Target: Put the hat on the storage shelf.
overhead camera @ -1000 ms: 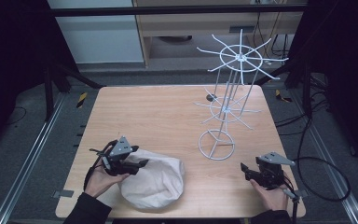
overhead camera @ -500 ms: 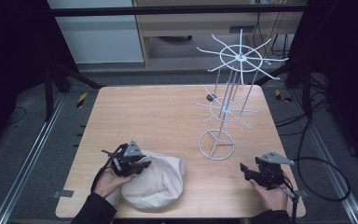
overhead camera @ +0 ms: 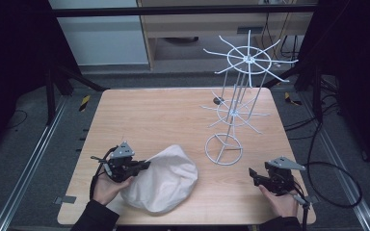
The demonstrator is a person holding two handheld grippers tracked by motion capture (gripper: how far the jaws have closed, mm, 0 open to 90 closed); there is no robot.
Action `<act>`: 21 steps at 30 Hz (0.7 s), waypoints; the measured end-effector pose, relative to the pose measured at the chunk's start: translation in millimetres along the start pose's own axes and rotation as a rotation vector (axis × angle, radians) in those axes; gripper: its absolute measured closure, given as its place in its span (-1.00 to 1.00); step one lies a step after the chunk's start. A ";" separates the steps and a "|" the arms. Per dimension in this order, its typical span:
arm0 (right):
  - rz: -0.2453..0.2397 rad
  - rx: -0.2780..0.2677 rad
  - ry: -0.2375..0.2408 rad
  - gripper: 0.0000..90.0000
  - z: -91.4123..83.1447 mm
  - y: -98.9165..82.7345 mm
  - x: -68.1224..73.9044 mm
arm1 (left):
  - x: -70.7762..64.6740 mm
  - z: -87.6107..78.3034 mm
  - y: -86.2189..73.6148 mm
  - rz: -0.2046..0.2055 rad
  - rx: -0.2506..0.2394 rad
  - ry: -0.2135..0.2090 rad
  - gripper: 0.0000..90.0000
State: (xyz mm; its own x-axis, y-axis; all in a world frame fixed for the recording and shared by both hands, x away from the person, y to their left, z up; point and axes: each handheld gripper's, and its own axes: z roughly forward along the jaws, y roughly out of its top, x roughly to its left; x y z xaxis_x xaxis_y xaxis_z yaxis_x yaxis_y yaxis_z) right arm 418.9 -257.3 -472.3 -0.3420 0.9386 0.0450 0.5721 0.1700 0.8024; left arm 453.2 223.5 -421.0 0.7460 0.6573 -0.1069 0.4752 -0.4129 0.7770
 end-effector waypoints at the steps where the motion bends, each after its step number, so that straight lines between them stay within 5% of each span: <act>1: 0.000 0.000 0.000 -0.26 0.0 0.0 0.1 | -0.5 -4.0 0.6 -0.016 -0.019 0.008 0.97; 21: -0.003 -0.008 0.001 -0.26 -0.3 -0.6 -1.4 | -3.2 -46.4 7.0 -0.082 -0.256 0.104 0.97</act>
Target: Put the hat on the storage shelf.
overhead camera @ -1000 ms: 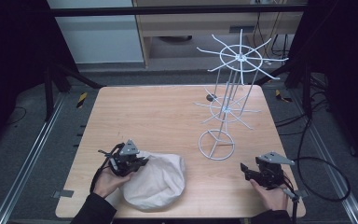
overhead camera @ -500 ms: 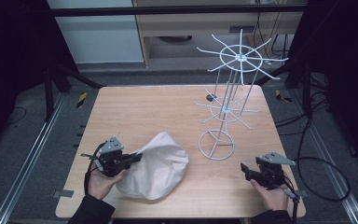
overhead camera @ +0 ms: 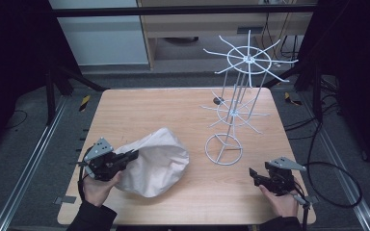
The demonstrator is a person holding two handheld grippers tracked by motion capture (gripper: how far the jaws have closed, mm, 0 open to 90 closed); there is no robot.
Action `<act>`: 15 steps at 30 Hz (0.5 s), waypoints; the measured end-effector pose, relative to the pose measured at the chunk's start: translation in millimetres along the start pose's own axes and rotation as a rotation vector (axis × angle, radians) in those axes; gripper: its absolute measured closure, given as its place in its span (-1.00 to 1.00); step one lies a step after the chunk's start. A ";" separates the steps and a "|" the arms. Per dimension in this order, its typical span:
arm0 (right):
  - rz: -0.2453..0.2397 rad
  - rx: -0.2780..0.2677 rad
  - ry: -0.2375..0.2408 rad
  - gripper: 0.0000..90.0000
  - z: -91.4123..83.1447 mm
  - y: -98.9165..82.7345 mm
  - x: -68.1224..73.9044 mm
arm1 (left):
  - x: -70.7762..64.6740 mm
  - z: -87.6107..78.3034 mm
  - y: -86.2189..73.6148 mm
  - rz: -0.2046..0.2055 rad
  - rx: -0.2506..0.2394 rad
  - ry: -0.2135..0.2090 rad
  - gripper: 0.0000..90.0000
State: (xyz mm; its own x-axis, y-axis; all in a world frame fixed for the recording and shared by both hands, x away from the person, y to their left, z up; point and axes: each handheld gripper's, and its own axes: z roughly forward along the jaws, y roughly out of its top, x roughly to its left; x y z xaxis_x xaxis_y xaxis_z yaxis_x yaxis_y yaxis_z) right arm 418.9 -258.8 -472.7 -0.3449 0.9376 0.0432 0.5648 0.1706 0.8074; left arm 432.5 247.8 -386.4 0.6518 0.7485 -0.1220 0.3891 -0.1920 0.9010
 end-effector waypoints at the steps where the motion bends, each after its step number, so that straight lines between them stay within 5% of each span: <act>1: -0.001 -0.001 -0.001 -0.26 -0.3 0.1 -0.1 | -0.4 -2.3 1.1 -0.003 -0.017 0.004 0.97; 15: -0.017 -0.049 -0.013 -0.29 -1.8 -0.9 2.7 | -12.0 -33.7 23.2 0.002 -0.251 0.028 0.97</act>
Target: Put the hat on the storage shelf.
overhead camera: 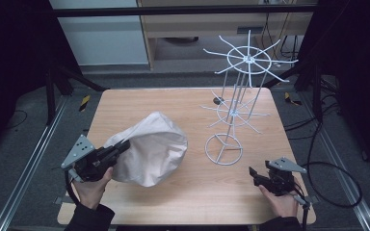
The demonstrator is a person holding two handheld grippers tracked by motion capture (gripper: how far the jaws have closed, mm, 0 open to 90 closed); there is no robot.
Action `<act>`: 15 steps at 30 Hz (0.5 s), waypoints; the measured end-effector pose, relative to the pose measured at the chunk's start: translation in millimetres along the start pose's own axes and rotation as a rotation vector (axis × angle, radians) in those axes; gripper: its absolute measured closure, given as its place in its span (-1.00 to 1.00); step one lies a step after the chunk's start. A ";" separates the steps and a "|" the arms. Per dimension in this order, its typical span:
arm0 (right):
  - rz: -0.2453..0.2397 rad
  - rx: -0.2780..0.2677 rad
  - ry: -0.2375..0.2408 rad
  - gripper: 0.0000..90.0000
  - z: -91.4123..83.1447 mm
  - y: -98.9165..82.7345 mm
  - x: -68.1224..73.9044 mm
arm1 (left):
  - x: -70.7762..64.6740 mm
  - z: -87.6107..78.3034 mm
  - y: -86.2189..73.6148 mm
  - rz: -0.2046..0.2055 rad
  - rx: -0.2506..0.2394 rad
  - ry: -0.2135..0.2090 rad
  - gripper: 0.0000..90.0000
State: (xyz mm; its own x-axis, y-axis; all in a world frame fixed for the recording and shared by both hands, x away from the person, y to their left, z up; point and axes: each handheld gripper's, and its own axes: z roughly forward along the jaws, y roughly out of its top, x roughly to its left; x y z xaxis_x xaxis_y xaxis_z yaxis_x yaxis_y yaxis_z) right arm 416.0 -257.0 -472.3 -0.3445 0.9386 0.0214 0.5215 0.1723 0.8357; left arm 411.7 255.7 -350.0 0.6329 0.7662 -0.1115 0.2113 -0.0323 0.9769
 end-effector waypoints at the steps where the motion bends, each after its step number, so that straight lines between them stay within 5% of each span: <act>1: -0.003 -0.001 -0.001 -0.29 0.2 -0.2 -0.1 | -0.7 -0.7 2.2 -0.003 -0.013 -0.002 0.97; 15: -0.021 -0.016 -0.012 -0.32 1.2 -1.5 0.7 | -11.7 -6.3 45.1 -0.022 -0.227 -0.044 0.97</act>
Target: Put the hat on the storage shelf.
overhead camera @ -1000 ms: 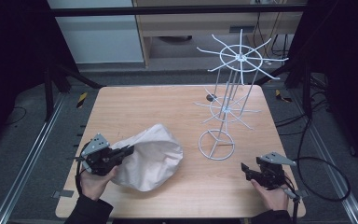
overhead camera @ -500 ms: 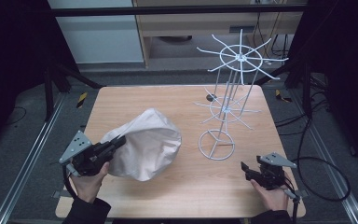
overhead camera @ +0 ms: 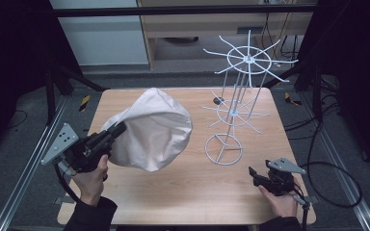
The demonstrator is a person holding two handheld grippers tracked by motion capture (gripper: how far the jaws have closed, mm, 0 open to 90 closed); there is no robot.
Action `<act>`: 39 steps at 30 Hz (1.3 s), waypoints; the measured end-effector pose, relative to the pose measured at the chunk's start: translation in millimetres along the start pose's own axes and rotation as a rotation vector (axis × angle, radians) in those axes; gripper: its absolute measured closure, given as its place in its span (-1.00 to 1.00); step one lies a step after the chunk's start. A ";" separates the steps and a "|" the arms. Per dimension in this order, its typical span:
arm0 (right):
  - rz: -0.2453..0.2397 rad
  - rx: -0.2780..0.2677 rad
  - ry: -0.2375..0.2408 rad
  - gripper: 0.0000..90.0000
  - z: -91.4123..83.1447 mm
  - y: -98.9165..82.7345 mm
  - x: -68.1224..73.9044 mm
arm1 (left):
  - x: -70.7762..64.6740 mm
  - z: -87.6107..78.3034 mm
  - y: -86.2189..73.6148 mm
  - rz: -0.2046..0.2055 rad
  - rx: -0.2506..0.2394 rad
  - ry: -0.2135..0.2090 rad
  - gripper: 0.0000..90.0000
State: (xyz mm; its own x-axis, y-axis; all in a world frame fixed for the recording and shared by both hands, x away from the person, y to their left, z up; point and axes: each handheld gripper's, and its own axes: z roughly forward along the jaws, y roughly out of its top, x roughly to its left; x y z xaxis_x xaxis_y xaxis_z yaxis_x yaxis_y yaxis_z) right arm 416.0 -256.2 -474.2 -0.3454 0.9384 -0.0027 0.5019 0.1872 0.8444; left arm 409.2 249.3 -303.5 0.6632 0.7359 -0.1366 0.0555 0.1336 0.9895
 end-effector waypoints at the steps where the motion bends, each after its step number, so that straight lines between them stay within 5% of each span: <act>1: -0.002 -0.001 0.000 -0.32 0.0 0.0 0.0 | -0.8 0.7 2.0 -0.003 -0.014 -0.002 0.97; 15: -0.009 -0.003 -0.005 -0.35 0.6 -0.4 -0.2 | -8.0 22.2 33.3 -0.103 -0.203 -0.062 0.97; 33: -0.024 -0.010 -0.004 -0.36 2.2 -0.4 1.5 | -26.1 32.7 66.7 -0.096 -0.331 -0.091 0.97; 39: -0.021 -0.009 -0.001 -0.36 2.7 -0.3 2.0 | -33.5 38.7 74.7 -0.081 -0.337 -0.101 0.97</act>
State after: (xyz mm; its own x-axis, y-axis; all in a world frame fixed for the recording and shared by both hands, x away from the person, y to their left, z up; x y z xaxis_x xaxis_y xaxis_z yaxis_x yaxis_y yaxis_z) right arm 417.3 -253.6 -475.9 -0.3553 0.9345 -0.0214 0.4869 0.2046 0.8492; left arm 419.9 208.9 -223.1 0.7382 0.6468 -0.1916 -0.1272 0.4124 0.9021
